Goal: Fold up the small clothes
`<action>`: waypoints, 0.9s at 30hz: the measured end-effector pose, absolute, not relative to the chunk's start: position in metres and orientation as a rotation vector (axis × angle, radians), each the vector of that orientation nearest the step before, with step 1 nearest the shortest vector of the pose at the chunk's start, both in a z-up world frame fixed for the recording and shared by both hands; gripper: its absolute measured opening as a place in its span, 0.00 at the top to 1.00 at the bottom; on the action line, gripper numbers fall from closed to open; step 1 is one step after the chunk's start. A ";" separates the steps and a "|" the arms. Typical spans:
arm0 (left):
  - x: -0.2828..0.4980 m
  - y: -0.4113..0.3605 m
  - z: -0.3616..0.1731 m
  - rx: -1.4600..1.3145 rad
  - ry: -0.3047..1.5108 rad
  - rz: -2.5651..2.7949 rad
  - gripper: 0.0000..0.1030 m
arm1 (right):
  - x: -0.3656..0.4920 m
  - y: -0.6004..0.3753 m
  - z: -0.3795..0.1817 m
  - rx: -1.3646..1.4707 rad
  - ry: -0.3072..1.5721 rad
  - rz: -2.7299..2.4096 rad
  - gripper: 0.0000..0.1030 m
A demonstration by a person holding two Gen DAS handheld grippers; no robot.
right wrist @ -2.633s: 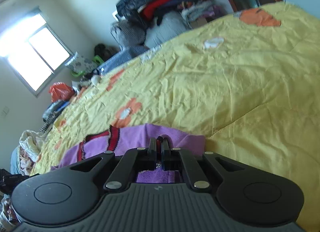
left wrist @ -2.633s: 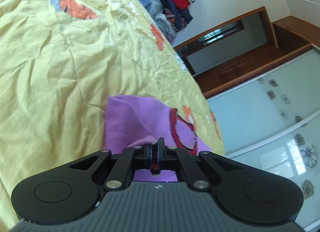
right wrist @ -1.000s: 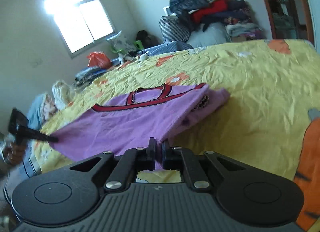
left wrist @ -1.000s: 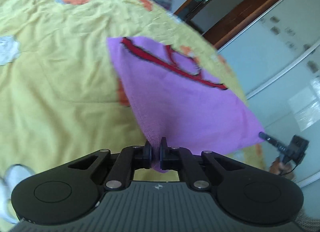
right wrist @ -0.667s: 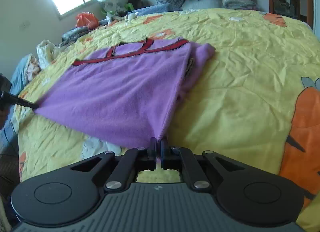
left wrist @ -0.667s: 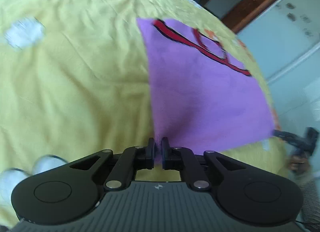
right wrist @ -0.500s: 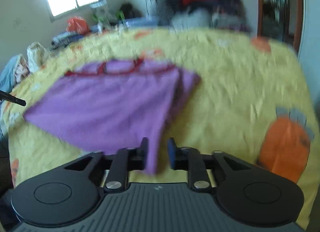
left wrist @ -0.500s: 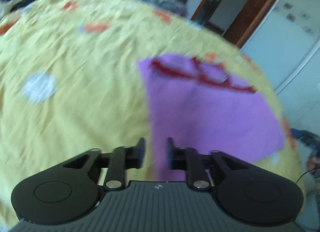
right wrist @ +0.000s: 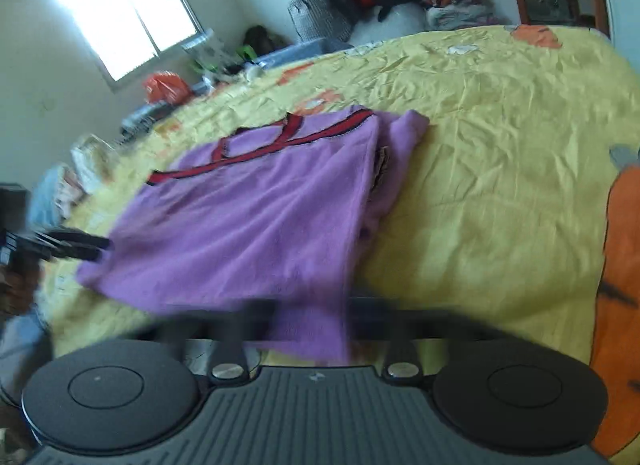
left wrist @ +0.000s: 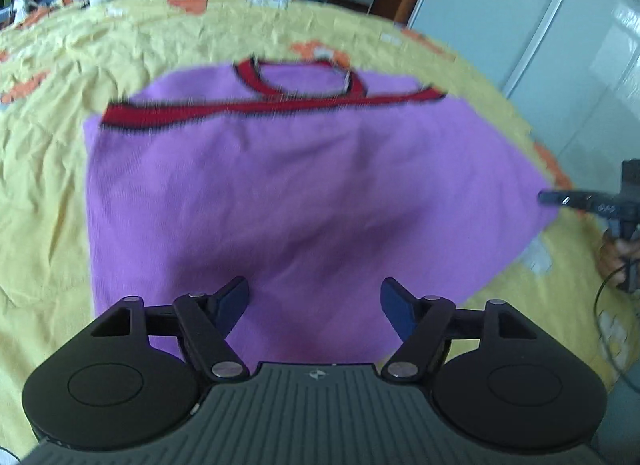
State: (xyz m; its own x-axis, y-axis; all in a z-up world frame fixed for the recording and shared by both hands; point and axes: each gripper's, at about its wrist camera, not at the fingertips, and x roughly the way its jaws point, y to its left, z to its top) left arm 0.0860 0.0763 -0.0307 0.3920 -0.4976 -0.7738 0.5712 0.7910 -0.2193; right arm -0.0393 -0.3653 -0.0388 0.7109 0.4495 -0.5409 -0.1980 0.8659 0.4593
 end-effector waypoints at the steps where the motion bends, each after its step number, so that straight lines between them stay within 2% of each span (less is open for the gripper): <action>1: 0.086 0.079 -0.033 0.109 0.953 -0.689 0.33 | -0.042 -0.365 -0.041 0.391 0.687 0.383 0.96; 8: 0.082 0.104 -0.029 0.233 0.979 -0.697 0.35 | -0.058 -0.368 -0.033 0.324 0.747 0.430 0.98; 12: 0.084 0.126 -0.025 0.182 0.978 -0.700 0.35 | -0.071 -0.364 -0.040 0.282 0.808 0.461 0.98; 16: 0.091 0.132 -0.012 0.124 0.967 -0.693 0.27 | -0.067 -0.359 -0.035 0.235 0.831 0.450 0.98; 17: 0.091 0.131 -0.009 0.121 0.958 -0.695 0.24 | -0.063 -0.361 -0.032 0.236 0.825 0.422 0.95; 19: 0.094 0.126 -0.007 0.092 0.964 -0.716 0.23 | -0.056 -0.369 -0.022 0.237 0.798 0.316 0.77; 20: 0.094 0.121 -0.007 0.086 0.964 -0.733 0.23 | -0.054 -0.369 -0.014 0.216 0.761 0.273 0.60; 21: 0.092 0.114 -0.008 0.102 0.958 -0.744 0.23 | -0.052 -0.368 -0.008 0.214 0.727 0.269 0.54; 27: 0.075 0.075 -0.037 0.368 0.935 -0.758 0.23 | -0.011 -0.309 0.000 0.119 0.668 0.331 0.54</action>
